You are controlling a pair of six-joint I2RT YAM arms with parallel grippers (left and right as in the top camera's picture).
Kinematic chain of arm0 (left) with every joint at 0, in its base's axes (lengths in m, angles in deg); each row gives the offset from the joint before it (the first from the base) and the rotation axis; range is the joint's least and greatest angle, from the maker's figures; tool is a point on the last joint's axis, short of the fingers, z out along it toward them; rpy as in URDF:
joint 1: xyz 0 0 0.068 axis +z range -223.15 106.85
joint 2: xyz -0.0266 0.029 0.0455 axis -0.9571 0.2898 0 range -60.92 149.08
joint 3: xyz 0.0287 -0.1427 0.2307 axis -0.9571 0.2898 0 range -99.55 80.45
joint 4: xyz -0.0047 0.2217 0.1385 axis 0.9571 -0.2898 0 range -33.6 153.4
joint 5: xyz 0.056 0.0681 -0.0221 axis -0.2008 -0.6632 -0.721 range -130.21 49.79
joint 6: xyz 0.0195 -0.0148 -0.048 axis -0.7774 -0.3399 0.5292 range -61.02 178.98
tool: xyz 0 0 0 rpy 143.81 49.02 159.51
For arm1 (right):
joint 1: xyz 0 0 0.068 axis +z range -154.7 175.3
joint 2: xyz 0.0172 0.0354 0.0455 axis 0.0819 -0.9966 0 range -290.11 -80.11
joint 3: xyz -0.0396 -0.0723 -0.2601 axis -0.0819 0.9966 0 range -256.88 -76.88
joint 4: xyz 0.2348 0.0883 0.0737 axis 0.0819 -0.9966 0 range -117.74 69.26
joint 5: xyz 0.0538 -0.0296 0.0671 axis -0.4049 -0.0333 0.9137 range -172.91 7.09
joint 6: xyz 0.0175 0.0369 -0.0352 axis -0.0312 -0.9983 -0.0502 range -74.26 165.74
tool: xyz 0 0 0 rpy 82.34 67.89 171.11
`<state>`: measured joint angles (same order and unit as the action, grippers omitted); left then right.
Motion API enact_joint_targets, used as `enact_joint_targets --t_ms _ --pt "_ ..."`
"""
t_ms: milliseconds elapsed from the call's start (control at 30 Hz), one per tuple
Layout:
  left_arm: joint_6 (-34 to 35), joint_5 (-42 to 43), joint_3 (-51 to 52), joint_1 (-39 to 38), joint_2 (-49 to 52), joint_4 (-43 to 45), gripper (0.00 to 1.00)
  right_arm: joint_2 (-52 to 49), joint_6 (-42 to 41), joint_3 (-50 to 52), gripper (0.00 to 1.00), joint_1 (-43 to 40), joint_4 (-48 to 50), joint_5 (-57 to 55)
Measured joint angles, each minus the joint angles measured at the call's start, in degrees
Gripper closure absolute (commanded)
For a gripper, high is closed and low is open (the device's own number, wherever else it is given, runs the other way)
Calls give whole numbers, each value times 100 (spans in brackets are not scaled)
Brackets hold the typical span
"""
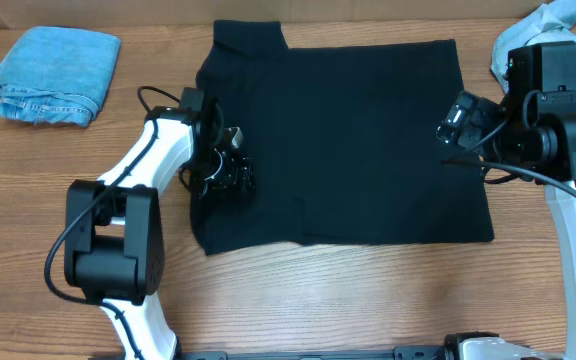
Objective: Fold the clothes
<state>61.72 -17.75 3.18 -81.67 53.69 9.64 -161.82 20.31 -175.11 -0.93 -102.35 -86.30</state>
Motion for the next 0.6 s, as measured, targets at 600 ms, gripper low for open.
enact_joint_targets --t_ms 600 --pt "-299 546 0 4 221 48 39 0 2 0 0 0 15 -94"
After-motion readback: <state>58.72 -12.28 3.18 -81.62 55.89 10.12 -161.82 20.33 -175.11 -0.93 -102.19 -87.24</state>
